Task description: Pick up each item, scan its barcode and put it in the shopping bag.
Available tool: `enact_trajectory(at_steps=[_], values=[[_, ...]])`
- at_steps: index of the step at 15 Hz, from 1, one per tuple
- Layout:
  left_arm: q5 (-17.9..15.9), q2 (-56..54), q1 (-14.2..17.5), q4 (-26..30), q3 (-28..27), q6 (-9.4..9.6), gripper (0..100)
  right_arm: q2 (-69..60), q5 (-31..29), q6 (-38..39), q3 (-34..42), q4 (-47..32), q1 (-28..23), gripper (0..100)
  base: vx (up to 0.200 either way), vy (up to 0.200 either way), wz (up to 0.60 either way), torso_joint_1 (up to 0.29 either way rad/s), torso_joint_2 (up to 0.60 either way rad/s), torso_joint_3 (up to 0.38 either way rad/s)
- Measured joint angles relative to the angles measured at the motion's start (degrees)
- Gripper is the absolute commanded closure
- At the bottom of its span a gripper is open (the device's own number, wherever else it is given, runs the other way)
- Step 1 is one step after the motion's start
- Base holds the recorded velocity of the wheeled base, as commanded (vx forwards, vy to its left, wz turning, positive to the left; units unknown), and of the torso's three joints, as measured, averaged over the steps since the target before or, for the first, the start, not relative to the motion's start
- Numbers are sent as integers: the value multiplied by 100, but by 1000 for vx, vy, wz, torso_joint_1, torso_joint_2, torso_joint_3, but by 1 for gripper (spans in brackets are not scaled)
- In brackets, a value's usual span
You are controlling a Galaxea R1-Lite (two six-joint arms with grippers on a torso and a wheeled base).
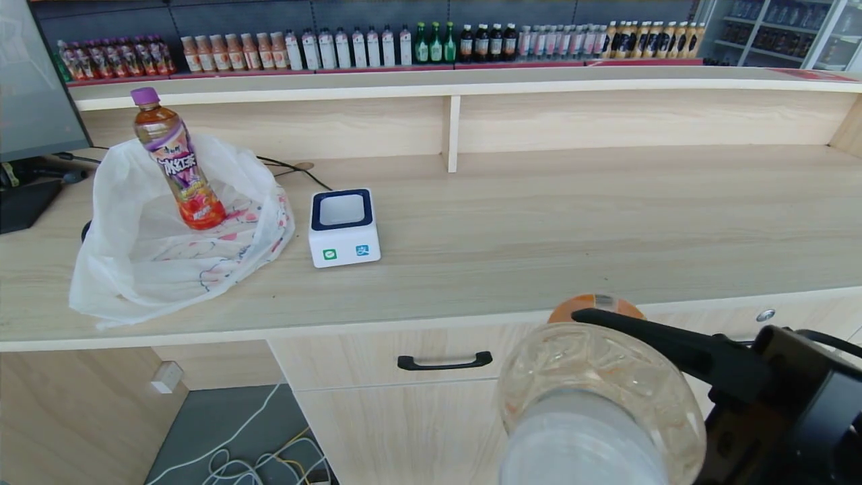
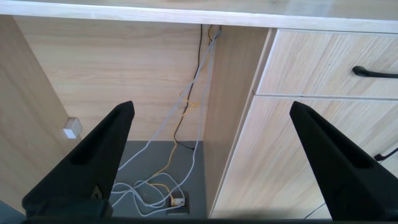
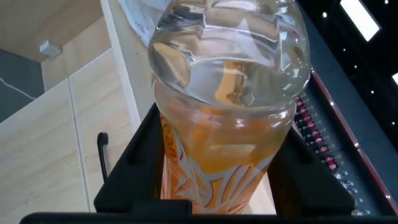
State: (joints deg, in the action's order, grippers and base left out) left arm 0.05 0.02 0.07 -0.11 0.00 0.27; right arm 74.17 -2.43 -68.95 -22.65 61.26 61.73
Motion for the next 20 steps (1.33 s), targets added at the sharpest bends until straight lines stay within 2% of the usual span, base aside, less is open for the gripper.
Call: enact_trajectory(at_steps=[2, 11, 20], values=[[0, 0, 0, 0, 0, 0, 0, 2, 2, -623, 28, 194, 30, 100, 0, 0, 0, 0, 0, 0], [0, 0, 0, -2, 0, -2, 0, -5, 93, -1436, 258, 271, 500, 100, 0, 0, 0, 0, 0, 0], [0, 0, 0, 0, 0, 0, 0, 108, 258, -2293, 323, 255, 624, 100, 0, 0, 0, 0, 0, 0]])
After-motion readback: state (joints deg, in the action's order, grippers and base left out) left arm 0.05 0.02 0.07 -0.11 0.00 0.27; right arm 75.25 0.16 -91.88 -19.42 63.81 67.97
